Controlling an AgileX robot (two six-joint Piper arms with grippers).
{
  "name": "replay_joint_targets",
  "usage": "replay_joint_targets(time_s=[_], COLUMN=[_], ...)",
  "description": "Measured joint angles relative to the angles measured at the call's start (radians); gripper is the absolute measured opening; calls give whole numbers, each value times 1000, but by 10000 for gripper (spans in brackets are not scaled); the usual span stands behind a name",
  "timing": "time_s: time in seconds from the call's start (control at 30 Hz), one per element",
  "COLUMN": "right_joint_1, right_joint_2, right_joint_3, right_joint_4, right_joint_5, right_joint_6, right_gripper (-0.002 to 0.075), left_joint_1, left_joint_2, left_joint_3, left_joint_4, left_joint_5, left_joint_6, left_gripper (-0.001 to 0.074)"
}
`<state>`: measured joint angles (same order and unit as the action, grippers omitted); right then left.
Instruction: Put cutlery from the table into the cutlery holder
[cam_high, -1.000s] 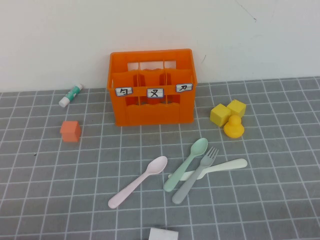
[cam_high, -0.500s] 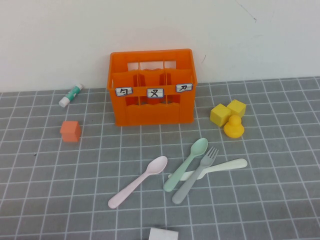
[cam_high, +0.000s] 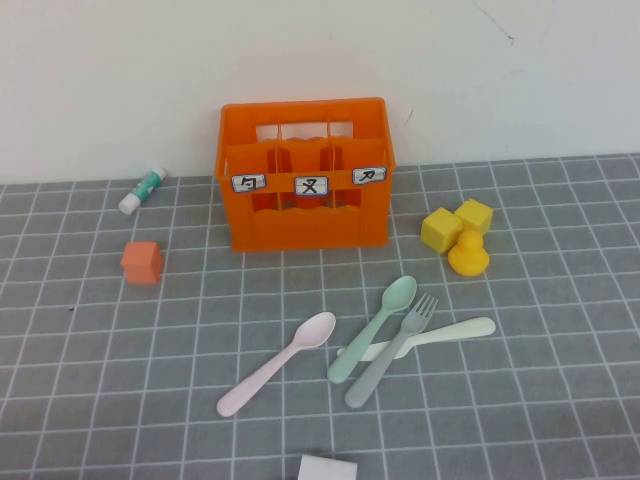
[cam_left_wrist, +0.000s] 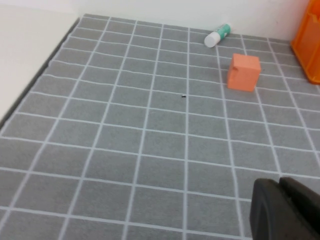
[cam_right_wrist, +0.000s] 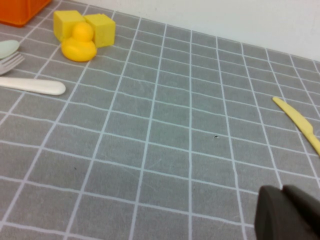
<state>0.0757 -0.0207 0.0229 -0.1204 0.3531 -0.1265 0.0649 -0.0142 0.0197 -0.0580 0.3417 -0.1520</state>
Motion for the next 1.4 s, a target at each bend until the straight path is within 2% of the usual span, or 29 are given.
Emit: replay_joint_targets(time_s=[0.43,0.57,0.67,0.73,0.8,1.03,1.4], right_joint_1=[0,0,0,0,0,0,0], right_joint_2=[0,0,0,0,0,0,0], right_joint_3=[0,0,4,4,4,4,2], right_joint_4=[26,250,551,688,757,665,661], right_joint_5=[0,-8,-12,-14,-21,-92,-68], right_joint_6=[0,90,228,263,277,255,20], right_gripper=[-3,-3,-3,-3,-3,-3,-3], left_joint_1=[0,0,0,0,0,0,0], left_joint_2=[0,0,0,0,0,0,0], left_joint_3=[0,0,0,0,0,0,0], left_joint_4=[-37,-37,-37,-37,-37,-37,-39], left_joint_5=[0,0,0,0,0,0,0], left_joint_6=[-5,-5,-5,-5,-5,-5,-5], left_gripper=[-1,-1,-1,-1,-1,-1,-1])
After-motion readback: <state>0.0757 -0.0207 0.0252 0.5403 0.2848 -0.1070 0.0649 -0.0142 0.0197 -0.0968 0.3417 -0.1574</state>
